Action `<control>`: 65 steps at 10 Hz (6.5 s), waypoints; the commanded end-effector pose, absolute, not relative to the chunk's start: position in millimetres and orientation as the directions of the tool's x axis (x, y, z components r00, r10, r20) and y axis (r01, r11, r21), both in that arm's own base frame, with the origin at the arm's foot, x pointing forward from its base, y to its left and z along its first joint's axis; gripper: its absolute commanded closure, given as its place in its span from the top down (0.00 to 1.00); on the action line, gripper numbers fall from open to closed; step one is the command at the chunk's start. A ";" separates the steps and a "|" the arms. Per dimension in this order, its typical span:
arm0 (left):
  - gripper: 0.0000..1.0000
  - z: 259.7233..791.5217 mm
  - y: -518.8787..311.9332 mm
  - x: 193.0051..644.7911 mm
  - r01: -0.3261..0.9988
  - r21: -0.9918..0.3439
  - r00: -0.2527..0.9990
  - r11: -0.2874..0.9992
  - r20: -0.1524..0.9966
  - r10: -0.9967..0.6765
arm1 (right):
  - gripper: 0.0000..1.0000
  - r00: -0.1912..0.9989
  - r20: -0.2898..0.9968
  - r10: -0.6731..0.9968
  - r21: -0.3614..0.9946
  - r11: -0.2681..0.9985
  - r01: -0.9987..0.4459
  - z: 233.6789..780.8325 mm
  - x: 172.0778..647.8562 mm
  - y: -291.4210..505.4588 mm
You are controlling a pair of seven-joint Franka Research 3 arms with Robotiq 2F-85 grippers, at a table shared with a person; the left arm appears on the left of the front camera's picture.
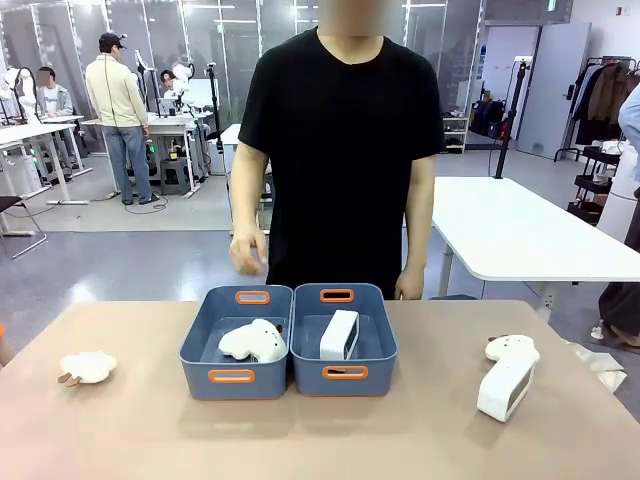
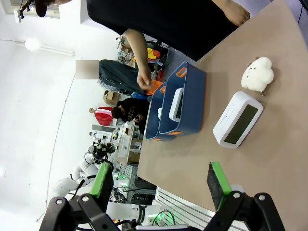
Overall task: Sort the digital clocks into the basket.
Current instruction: Pick up the Digital clock from the table and place it into the empty Plastic storage basket.
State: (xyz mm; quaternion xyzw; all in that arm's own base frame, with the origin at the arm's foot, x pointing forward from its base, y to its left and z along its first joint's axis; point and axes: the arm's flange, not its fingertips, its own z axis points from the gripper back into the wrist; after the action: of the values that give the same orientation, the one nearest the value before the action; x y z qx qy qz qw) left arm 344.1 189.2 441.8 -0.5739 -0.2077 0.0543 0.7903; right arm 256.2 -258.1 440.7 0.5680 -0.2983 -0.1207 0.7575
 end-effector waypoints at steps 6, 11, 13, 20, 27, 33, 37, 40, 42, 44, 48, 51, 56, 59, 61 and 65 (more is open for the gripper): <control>1.00 441.8 189.2 344.1 0.153 -0.930 0.908 0.335 0.266 0.324 | 1.00 0.787 0.325 -0.525 0.931 0.322 -0.170 442.5 256.5 -258.5; 1.00 441.8 189.2 344.1 0.153 -0.930 0.908 0.335 0.266 0.324 | 1.00 0.787 0.325 -0.525 0.931 0.322 -0.170 442.5 256.5 -258.5; 1.00 441.8 189.2 344.1 0.153 -0.930 0.908 0.335 0.266 0.324 | 1.00 0.787 0.325 -0.525 0.931 0.322 -0.170 442.5 256.5 -258.5; 1.00 441.8 189.2 344.1 0.153 -0.930 0.908 0.335 0.266 0.324 | 1.00 0.869 -0.002 -0.494 0.720 0.602 0.344 492.9 305.1 -183.2; 1.00 441.8 189.2 344.1 0.153 -0.930 0.908 0.335 0.266 0.324 | 1.00 0.817 -0.071 -0.572 0.313 0.765 0.563 459.8 378.1 -38.9; 1.00 441.8 189.2 344.1 0.153 -0.930 0.908 0.335 0.266 0.324 | 1.00 0.589 0.029 -0.807 0.775 0.391 0.497 527.0 185.8 -251.1; 1.00 441.8 189.2 344.1 0.153 -0.930 0.908 0.335 0.266 0.324 | 1.00 0.673 0.012 -0.740 0.753 0.450 0.480 512.9 239.3 -246.2; 1.00 441.8 189.2 344.1 0.153 -0.930 0.908 0.335 0.266 0.324 | 1.00 0.754 -0.067 -0.654 0.615 0.567 0.547 497.0 312.2 -150.3; 1.00 441.8 189.2 344.1 0.153 -0.930 0.908 0.335 0.266 0.324 | 1.00 0.730 -0.016 -0.683 0.465 0.641 0.610 460.6 364.2 -88.6; 1.00 441.8 189.2 344.1 0.153 -0.930 0.908 0.335 0.266 0.324 | 1.00 0.698 -0.034 -0.715 0.346 0.647 0.680 430.8 376.6 -35.3; 1.00 441.8 189.2 344.1 0.153 -0.930 0.908 0.335 0.266 0.324 | 1.00 0.650 0.032 -0.759 0.248 0.636 0.731 382.5 408.0 6.7; 1.00 441.8 189.2 344.1 0.153 -0.930 0.908 0.335 0.266 0.324 | 1.00 0.641 0.102 -0.761 0.255 0.643 0.723 349.0 415.1 31.0; 1.00 441.8 189.2 344.1 0.153 -0.930 0.908 0.335 0.266 0.324 | 0.67 0.707 0.133 -0.694 0.150 0.720 0.678 318.0 422.9 51.2; 1.00 441.8 189.2 344.1 0.153 -0.930 0.908 0.335 0.266 0.324 | 0.00 0.707 0.134 -0.695 0.138 0.719 0.681 311.0 424.3 46.5; 1.00 441.8 189.2 344.1 0.153 -0.930 0.908 0.335 0.266 0.324 | 0.00 0.713 0.146 -0.686 0.158 0.727 0.668 318.3 423.7 38.0; 1.00 441.8 189.2 344.1 0.153 -0.930 0.908 0.335 0.266 0.324 | 0.05 0.869 0.327 -0.371 0.444 0.872 0.205 431.1 397.6 27.7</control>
State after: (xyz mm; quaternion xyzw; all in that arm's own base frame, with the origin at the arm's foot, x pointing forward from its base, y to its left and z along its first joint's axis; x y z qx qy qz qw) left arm 347.6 189.1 440.0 -0.5716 -0.2108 0.0619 0.7906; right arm 430.5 36.7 406.2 0.1205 -0.1890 -0.2352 0.9457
